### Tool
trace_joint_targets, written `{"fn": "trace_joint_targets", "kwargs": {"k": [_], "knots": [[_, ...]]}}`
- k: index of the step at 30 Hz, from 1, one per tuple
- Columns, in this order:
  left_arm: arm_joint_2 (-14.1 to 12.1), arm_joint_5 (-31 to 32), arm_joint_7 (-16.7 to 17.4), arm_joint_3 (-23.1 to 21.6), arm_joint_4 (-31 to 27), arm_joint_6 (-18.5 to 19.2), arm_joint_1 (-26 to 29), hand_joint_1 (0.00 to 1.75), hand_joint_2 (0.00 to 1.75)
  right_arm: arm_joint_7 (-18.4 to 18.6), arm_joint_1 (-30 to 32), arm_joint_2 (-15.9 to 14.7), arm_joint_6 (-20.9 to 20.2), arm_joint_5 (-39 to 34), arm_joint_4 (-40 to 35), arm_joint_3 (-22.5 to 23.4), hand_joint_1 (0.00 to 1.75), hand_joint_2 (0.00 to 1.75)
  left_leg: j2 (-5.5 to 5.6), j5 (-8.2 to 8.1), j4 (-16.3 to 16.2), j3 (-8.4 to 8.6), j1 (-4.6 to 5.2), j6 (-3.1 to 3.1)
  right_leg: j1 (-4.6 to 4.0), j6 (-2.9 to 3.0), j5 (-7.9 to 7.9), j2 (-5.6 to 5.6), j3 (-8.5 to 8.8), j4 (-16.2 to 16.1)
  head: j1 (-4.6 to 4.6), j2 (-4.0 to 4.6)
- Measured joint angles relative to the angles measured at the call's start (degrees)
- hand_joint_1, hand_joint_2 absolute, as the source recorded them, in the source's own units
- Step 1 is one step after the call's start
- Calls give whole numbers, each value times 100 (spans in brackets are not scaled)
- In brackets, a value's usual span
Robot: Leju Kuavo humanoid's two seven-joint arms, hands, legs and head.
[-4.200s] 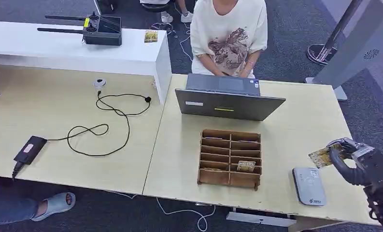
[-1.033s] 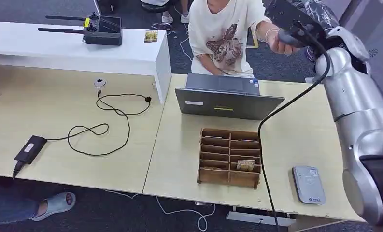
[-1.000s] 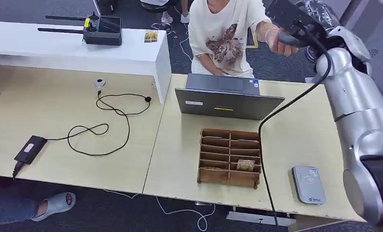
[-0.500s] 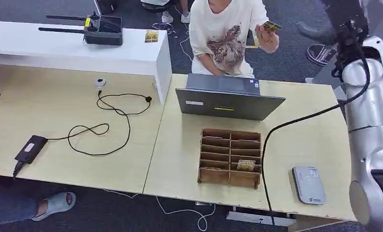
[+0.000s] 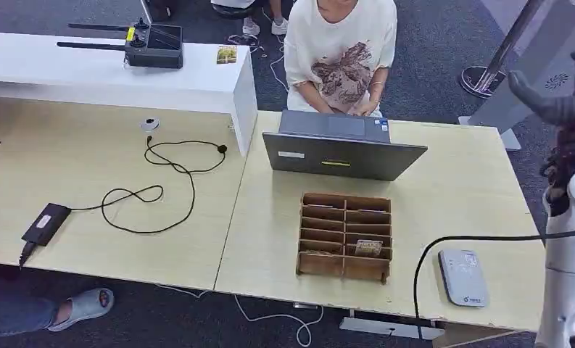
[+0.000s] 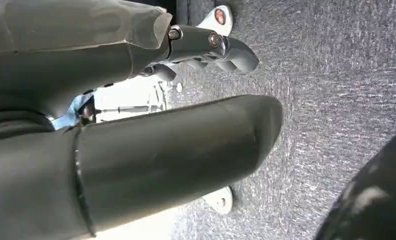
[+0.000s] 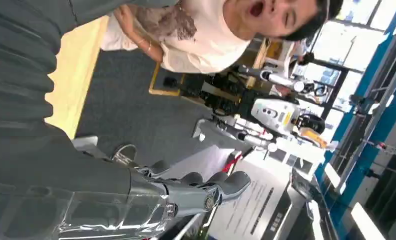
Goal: Pass the card to the sensor for recognition and then transmit it.
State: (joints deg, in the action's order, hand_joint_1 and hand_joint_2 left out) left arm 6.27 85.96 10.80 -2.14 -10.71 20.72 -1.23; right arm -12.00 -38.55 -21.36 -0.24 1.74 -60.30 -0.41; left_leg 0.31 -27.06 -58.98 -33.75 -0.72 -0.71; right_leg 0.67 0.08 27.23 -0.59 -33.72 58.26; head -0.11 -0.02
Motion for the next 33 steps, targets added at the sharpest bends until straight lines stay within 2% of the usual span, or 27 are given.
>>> {"fn": "trace_joint_targets", "kwargs": {"k": [5, 11, 13, 16, 22, 24, 25, 29, 31, 33], "knots": [[33, -37, 68, 61, 0, -33, 10, 0, 0, 57, 1504, -39, 86, -345, -1285, 369, 0, 175, 15, -7, 2, -6, 4, 1, 3, -1, 6, -11, -4, -1, 0, 0], [37, 9, 59, 61, 0, -114, 19, 0, 0, 48, 2992, -39, 341, -163, -2526, 588, 0, 175, 11, -11, 5, -9, 5, 4, 5, 0, 9, -11, -5, 0, 2, 0], [37, 9, 52, 63, 0, -125, 18, 0, 0, 28, 3361, -33, 630, 310, -2852, 585, 0, 175, 8, -11, 5, -9, 5, 4, 5, 1, 10, -9, -5, 0, 2, 2], [41, 9, 66, 63, 0, -155, 22, 0, 0, 90, 3805, 64, 1100, 1447, -3247, 563, 0, 175, 6, -11, 6, -8, 4, 4, 3, 2, 10, -9, -4, 0, 0, 2], [59, 28, 100, 61, 0, -166, 31, 0, 0, 472, 4385, 463, 1326, 3018, -3803, 393, 0, 175, 1, -10, 7, -3, 4, 4, 4, 4, 11, -5, -3, 1, 7, 2], [65, 35, 103, 61, 0, -164, 29, 0, 0, 581, 4540, 579, 1414, 3374, -3950, 358, 3, 175, 0, -10, 7, -3, 4, 4, 4, 4, 11, -3, -4, 1, 2, 2], [68, 39, 103, 61, 0, -153, 28, 0, 0, 645, 4601, 628, 1434, 3571, -4001, 338, 14, 175, -1, -10, 7, -3, 4, 4, 4, 4, 11, -2, -3, 1, 4, 2], [92, 42, 133, 61, 0, -96, 27, 0, 0, 881, 4795, 899, 1620, 4710, -4136, 150, 14, 175, -7, -10, 7, -3, 5, 4, 5, 4, 11, 1, -4, 1, 2, 2], [96, 42, 138, 61, 0, -90, 26, 0, 0, 923, 4827, 1023, 1692, 4936, -4143, 50, 9, 175, -8, -10, 7, -2, 5, 4, 5, 4, 11, 2, -3, 1, 4, 2], [98, 42, 155, 61, 0, -79, 25, 0, 0, 946, 4846, 1119, 1714, 5038, -4143, -20, 19, 175, -8, -10, 7, -2, 5, 4, 5, 4, 11, 2, -3, 1, 2, 2]]}}
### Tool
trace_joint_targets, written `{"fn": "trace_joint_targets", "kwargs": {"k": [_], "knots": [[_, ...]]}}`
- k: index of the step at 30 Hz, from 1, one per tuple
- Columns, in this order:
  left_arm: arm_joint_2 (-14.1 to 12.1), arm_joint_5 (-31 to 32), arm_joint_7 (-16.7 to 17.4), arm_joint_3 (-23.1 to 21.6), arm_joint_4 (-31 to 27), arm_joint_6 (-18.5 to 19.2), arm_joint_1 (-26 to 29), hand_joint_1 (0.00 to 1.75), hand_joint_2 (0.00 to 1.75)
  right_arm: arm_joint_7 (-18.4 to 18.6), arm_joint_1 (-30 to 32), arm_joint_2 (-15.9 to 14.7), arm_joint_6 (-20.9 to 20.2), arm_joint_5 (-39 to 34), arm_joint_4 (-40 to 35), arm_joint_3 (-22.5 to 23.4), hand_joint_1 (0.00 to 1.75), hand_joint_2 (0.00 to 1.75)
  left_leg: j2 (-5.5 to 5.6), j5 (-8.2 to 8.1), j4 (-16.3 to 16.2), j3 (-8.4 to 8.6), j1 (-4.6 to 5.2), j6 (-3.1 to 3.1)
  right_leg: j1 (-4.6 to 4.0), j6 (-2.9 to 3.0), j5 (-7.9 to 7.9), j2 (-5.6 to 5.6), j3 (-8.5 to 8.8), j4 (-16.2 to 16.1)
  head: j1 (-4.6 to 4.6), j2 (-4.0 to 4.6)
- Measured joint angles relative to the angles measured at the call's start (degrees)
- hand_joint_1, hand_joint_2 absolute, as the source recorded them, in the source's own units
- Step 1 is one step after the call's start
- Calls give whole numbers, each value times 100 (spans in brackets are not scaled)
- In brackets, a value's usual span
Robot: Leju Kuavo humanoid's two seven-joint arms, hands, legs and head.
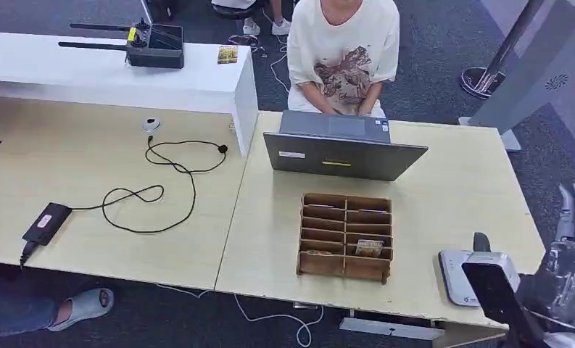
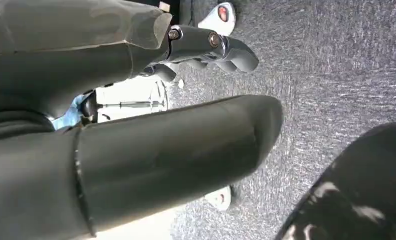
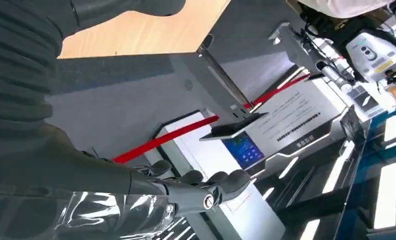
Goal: Pass the card to the sensor for recognition and then transmit it.
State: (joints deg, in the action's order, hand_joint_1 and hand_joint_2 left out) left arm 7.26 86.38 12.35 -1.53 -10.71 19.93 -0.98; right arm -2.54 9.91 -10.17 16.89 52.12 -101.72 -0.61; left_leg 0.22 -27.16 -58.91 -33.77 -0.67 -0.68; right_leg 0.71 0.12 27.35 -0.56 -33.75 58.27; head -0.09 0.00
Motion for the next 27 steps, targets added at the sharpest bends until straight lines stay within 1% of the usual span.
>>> {"fn": "trace_joint_targets", "kwargs": {"k": [1, 2, 3, 4, 5, 6, 8, 9, 11, 12, 13, 14, 15, 16, 21, 22, 23, 24, 25, 27], "knots": [[0, 0, 7, 0, 0, 15, 0, 0, 0, 33, -2, 33, 28, 118, 4, -35, 26, 175, 0, 0, 0, 0, 0, 0, 0, 0, 0, 0, 0, 0, 0, 0], [4, -2, 20, 0, 0, 35, -1, 0, 0, 98, -17, 74, 81, 308, 20, -83, 26, 175, -1, 0, 0, 0, 0, 0, 0, 0, 0, 2, 1, 0, 0, 0], [13, -2, 33, 0, 0, 53, -3, 0, 0, 162, -42, 114, 142, 522, 48, -127, 44, 175, -2, 0, 0, 0, 0, 0, 0, 1, -1, 3, 1, 1, 0, 0], [28, -4, 46, 0, 0, 68, -6, 0, 0, 228, -94, 160, 219, 747, 112, -175, 113, 175, -4, 0, 0, 2, 0, 0, 0, 1, -1, 5, 1, 1, 2, 0], [42, -2, 55, 0, 0, 81, -12, 0, 0, 285, -160, 206, 284, 935, 201, -230, 72, 175, -8, 1, 0, 3, 0, 0, 0, 1, -1, 7, 1, 1, 0, 0], [48, -2, 57, 0, 0, 83, -18, 0, 0, 344, -204, 241, 348, 1081, 269, -276, 61, 175, -7, 1, 0, 3, 0, -1, 0, 1, -1, 7, 2, 1, 0, 0], [57, 2, 48, 0, 0, 83, -21, 0, 0, 602, -318, 276, 569, 1595, 433, -365, 66, 175, -8, 3, 0, 4, -1, -3, 0, 1, -2, 7, 2, 1, 0, -2], [55, 2, 20, 0, 0, 83, -21, 0, 0, 728, -381, 287, 667, 1904, 531, -407, 66, 175, -10, 3, 0, 4, 0, -3, 0, 2, -2, 9, 2, 1, 0, 0], [50, 11, -37, 0, 0, 70, -22, 0, 0, 875, -492, 317, 721, 2301, 719, -499, 99, 175, -10, 3, 0, 5, 0, -3, 0, 2, -2, 9, 3, 1, 0, 0], [50, 15, -57, 0, 0, 66, -22, 0, 0, 927, -537, 326, 724, 2427, 807, -547, 133, 175, -9, 3, 0, 5, 0, -3, 0, 2, -2, 8, 3, 1, 0, 0], [50, 17, -68, 0, 0, 66, -22, 0, 0, 973, -585, 335, 724, 2520, 887, -596, 147, 175, -8, 3, 0, 4, 0, -3, 0, 2, -2, 7, 3, 1, 0, 0], [50, 18, -76, 0, 0, 66, -22, 0, 0, 999, -642, 337, 717, 2580, 955, -641, 147, 175, -9, 3, 0, 4, -1, -3, 0, 2, -2, 8, 2, 2, 0, -2], [48, 20, -92, 0, 0, 66, -23, 0, 0, 1021, -712, 337, 708, 2611, 1023, -685, 141, 175, -10, 3, 0, 4, -1, -3, 0, 2, -2, 10, 2, 3, 0, 0], [46, 20, -114, 0, 0, 66, -26, 0, 0, 1030, -792, 337, 691, 2622, 1106, -728, 131, 175, -12, 3, 0, 5, -1, -3, 0, 2, -2, 11, 2, 2, 0, 0], [31, 28, -168, 0, 0, 66, -30, 0, 0, 1115, -1073, 337, 577, 2591, 1412, -899, 131, 175, -9, 3, 0, 5, 0, -3, 0, 2, -2, 8, 2, 2, 0, -2], [28, 31, -168, 0, 0, 66, -31, 0, 0, 1115, -1103, 337, 564, 2591, 1449, -920, 117, 175, -9, 3, 0, 5, 0, -3, 0, 2, -2, 8, 2, 2, 0, -2], [24, 31, -168, 0, 0, 66, -30, 0, 0, 1115, -1127, 337, 564, 2591, 1473, -942, 129, 175, -9, 3, 0, 5, 0, -3, 0, 2, -2, 9, 2, 2, 0, -2], [24, 31, -170, 0, 0, 66, -30, 0, 0, 1115, -1147, 337, 564, 2591, 1499, -955, 131, 175, -9, 3, 0, 5, 0, -3, 0, 2, -2, 9, 2, 2, 0, 0], [22, 31, -173, 0, 0, 66, -30, 0, 0, 1117, -1163, 337, 557, 2589, 1526, -964, 136, 175, -9, 3, 0, 4, 0, -3, 0, 2, -2, 9, 2, 2, 0, 0], [22, 31, -175, 0, 0, 66, -30, 0, 0, 1128, -1208, 337, 512, 2563, 1611, -997, 133, 175, -10, 3, 0, 4, 0, -3, 0, 2, -2, 9, 2, 2, 2, 0]]}}
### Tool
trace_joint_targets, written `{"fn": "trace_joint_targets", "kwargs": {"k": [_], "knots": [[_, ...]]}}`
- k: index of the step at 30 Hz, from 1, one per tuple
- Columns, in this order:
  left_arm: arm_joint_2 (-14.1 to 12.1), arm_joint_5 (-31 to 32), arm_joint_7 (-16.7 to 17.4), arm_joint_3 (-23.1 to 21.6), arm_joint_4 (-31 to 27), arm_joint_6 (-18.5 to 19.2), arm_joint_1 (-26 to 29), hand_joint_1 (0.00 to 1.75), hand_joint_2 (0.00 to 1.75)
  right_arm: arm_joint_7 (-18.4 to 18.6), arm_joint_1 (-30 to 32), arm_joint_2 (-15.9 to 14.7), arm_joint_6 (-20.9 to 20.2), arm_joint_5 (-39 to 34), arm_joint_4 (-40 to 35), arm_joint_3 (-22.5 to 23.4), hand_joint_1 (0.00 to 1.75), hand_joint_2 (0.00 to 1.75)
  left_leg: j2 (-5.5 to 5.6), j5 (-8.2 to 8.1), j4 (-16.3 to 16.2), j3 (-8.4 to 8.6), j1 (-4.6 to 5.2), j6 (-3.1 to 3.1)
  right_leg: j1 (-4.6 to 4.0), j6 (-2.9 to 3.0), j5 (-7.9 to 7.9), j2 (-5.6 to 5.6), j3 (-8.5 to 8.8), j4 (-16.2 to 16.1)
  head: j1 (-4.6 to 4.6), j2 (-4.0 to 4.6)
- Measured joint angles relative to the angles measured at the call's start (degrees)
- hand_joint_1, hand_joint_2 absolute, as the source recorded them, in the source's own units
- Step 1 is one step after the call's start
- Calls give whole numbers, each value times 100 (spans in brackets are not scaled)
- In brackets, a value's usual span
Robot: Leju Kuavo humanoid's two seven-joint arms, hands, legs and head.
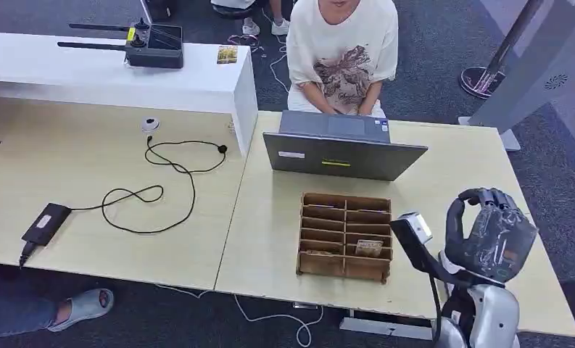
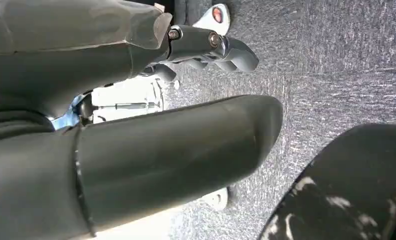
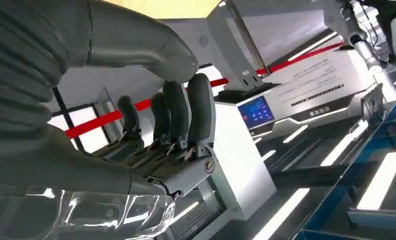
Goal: Pass the card to the sensor for recognition and then transmit it.
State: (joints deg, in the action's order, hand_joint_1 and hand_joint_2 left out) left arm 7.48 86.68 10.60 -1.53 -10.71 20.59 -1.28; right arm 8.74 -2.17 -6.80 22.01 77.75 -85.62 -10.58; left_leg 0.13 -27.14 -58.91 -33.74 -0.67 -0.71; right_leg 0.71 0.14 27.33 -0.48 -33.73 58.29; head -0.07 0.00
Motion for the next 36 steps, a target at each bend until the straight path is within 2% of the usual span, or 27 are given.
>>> {"fn": "trace_joint_targets", "kwargs": {"k": [2, 3, 4, 7, 13, 15, 19, 20, 23, 24, 25, 28, 30, 32, 33, 36], "knots": [[-2, 0, 0, 0, 0, 0, 0, 0, 0, -2, -70, 0, -63, -44, 133, -55, 124, 175, -1, 0, 0, 0, 0, 0, 0, 0, 0, 1, 0, 0, -2, 0], [-4, 0, 0, 0, 0, 0, -1, 0, 0, -9, -116, 0, -88, -72, 218, -89, 108, 175, -1, 0, 0, 0, 0, 0, 0, 0, 0, 1, 0, 0, -2, 0], [-4, -2, 0, 0, 0, 0, -2, 0, 0, -20, -156, 2, -96, -88, 298, -116, 106, 175, 0, 0, 0, 0, 0, 0, 0, 0, 0, 0, 0, 0, -2, 0], [-4, -4, 9, 0, 0, 2, -1, 0, 0, -61, -285, 35, -120, -123, 569, -219, 129, 175, -1, 1, 0, 1, 0, 0, 0, 0, 0, 1, 0, 0, -2, -2], [-7, -7, 9, 0, 0, 2, -1, 0, 0, -70, -470, 122, -147, -138, 1041, -405, 127, 175, 1, 1, 0, 1, 0, -1, 0, 1, -1, -1, 0, 1, -2, 0], [-7, -7, 9, 0, 0, 2, 0, 0, 0, -70, -500, 140, -147, -138, 1113, -433, 105, 175, 1, 1, 0, 0, 0, -1, 0, 1, 0, 0, 0, 2, -2, -2], [-9, -7, 9, 0, 0, 2, -2, 0, 0, -92, -596, 162, -173, -223, 1311, -501, 115, 175, 0, 1, 0, 0, 0, -1, 0, 1, 0, 0, -1, 1, -2, 0], [-11, -7, 9, 0, 0, 2, -2, 0, 0, -105, -618, 166, -173, -254, 1362, -516, 108, 175, 0, 1, 0, 0, 0, -1, 0, 1, 0, 0, -1, 1, -2, 0], [-17, -7, 7, 0, 0, 2, -1, 0, 0, -118, -653, 175, -164, -352, 1480, -547, 110, 175, 2, 1, 0, 0, 0, -1, 0, 1, 0, -1, 0, 1, -2, -2], [-20, -7, 2, 0, 0, 5, 0, 0, 0, -122, -653, 175, -162, -385, 1502, -555, 103, 175, 1, 1, 0, 0, 0, -1, 0, 1, -1, -1, 0, 1, -2, -2], [-26, -7, 2, 0, 0, 9, -1, 0, 0, -120, -653, 175, -164, -396, 1522, -564, 105, 175, 0, 1, 0, 0, 0, -1, 0, 1, -1, 0, -1, 1, -2, 0], [-28, -9, 4, 0, 0, 15, -1, 0, 0, -131, -654, 175, -166, -433, 1574, -594, 134, 175, 1, 1, 0, 1, 0, -1, 0, 1, -1, 0, 0, 1, -2, 0], [-28, -9, 4, 0, 0, 15, -1, 0, 0, -138, -658, 175, -175, -466, 1602, -614, 129, 175, 1, 1, 0, 0, 0, -1, 0, 1, -1, 0, 0, 1, -2, 0], [-28, -9, 4, 0, 0, 18, -1, 0, 0, -149, -660, 175, -208, -512, 1620, -629, 115, 175, 1, 1, 0, 0, 0, -1, 0, 1, -1, 0, 0, 1, -2, 0], [-28, -9, 4, 0, 0, 18, -1, 0, 0, -157, -661, 175, -221, -516, 1626, -636, 103, 175, 1, 1, 0, 0, 0, -1, 0, 1, -1, 0, -1, 1, 0, 0], [-28, -9, 4, 0, 0, 18, -1, 0, 0, -160, -667, 175, -241, -551, 1644, -658, 101, 175, 1, 1, 0, 0, 0, -1, 0, 1, 0, 0, -1, 1, -2, 0]]}}
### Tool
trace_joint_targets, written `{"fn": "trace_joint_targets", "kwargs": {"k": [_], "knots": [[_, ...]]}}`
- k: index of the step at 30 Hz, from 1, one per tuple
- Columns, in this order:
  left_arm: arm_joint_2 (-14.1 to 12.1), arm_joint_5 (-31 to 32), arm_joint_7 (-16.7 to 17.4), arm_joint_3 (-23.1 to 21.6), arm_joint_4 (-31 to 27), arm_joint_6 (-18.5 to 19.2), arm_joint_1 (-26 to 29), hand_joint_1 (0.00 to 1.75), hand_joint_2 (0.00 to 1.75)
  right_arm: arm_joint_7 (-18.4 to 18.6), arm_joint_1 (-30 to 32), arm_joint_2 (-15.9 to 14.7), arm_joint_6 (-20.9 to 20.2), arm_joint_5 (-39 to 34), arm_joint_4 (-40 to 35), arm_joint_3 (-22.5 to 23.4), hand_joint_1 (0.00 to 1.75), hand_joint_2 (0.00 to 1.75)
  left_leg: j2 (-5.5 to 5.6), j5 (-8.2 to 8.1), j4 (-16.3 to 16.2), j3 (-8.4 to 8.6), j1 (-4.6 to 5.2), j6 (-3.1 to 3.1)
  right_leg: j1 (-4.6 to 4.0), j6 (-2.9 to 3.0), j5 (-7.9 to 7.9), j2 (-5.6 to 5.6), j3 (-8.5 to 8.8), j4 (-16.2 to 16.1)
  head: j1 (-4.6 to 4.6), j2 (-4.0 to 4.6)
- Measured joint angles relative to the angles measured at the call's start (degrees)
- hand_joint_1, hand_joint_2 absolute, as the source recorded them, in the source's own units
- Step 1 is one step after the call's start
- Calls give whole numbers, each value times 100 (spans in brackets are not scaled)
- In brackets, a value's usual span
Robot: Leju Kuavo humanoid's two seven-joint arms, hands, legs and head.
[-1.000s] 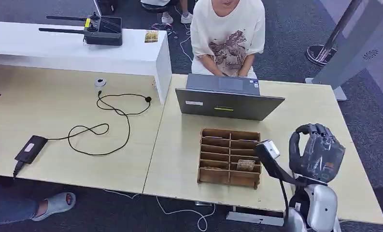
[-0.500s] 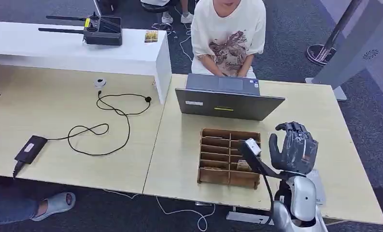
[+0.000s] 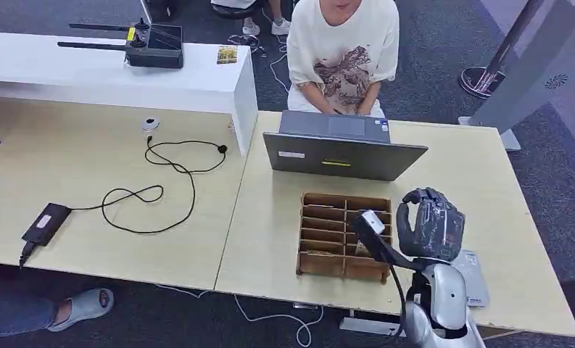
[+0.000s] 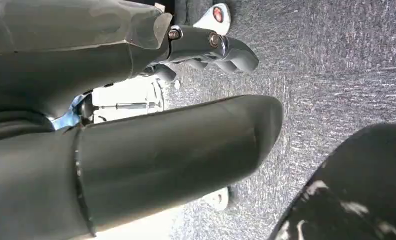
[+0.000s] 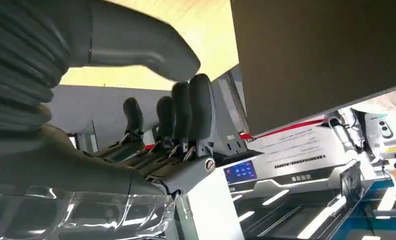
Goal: Pass the card to the sensor for recognition and then transmit it.
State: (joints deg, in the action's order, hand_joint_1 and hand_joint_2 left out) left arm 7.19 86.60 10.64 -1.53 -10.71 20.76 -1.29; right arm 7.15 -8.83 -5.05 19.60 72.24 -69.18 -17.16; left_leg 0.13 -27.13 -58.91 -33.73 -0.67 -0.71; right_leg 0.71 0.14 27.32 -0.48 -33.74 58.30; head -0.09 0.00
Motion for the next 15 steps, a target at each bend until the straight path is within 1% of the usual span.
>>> {"fn": "trace_joint_targets", "kwargs": {"k": [6, 8, 9, 10, 11, 12, 14, 15], "knots": [[-2, 0, 0, 0, 0, 0, 0, 0, 0, 0, -1, 0, -6, -13, 7, -18, 103, 175, 0, 0, 0, 0, 0, 0, 0, 0, 0, 0, 0, 0, 0, 0], [-2, 0, 0, 0, 0, 0, 0, 0, 0, 0, -1, 0, -6, -11, 7, -20, 101, 175, 0, 0, 0, 0, 0, 0, 0, 0, 0, 0, 0, 0, 0, 0], [-2, 0, 0, 0, 0, 0, 0, 0, 0, 0, -1, 0, -6, -11, 9, -22, 106, 175, 0, 0, 0, 0, 0, 0, 0, 0, 0, 0, 0, 0, 0, -2], [-2, 0, 0, 0, 0, 0, 0, 0, 0, 0, 0, 0, -6, -13, 9, -26, 103, 175, 0, 0, 0, 0, 0, 0, 0, 0, 0, 0, 0, 0, 0, 0], [-2, 0, 0, 0, 0, 0, 0, 0, 0, 0, 0, 0, -9, -13, 9, -31, 110, 175, 0, 0, 0, 0, 0, 0, 0, 0, 0, 0, 0, 0, 0, 0], [-2, 0, 0, 0, 0, 0, 0, 0, 0, 0, 0, 0, -13, -13, 9, -33, 108, 175, 0, 0, 0, 0, 0, 0, 0, 0, 0, 0, 0, 0, 0, -2], [-2, 0, 0, 0, 0, 0, 0, 0, 0, 4, 1, 0, -24, -15, 7, -35, 115, 175, 0, 0, 0, 0, 0, 0, 0, 0, 0, 0, 0, 0, 0, 0], [-2, 0, 0, 0, 0, 2, 0, 0, 0, 4, 1, 0, -26, -15, 7, -35, 112, 175, 0, 0, 0, 0, 0, 0, 0, 0, 0, 0, 0, 0, 0, 0]]}}
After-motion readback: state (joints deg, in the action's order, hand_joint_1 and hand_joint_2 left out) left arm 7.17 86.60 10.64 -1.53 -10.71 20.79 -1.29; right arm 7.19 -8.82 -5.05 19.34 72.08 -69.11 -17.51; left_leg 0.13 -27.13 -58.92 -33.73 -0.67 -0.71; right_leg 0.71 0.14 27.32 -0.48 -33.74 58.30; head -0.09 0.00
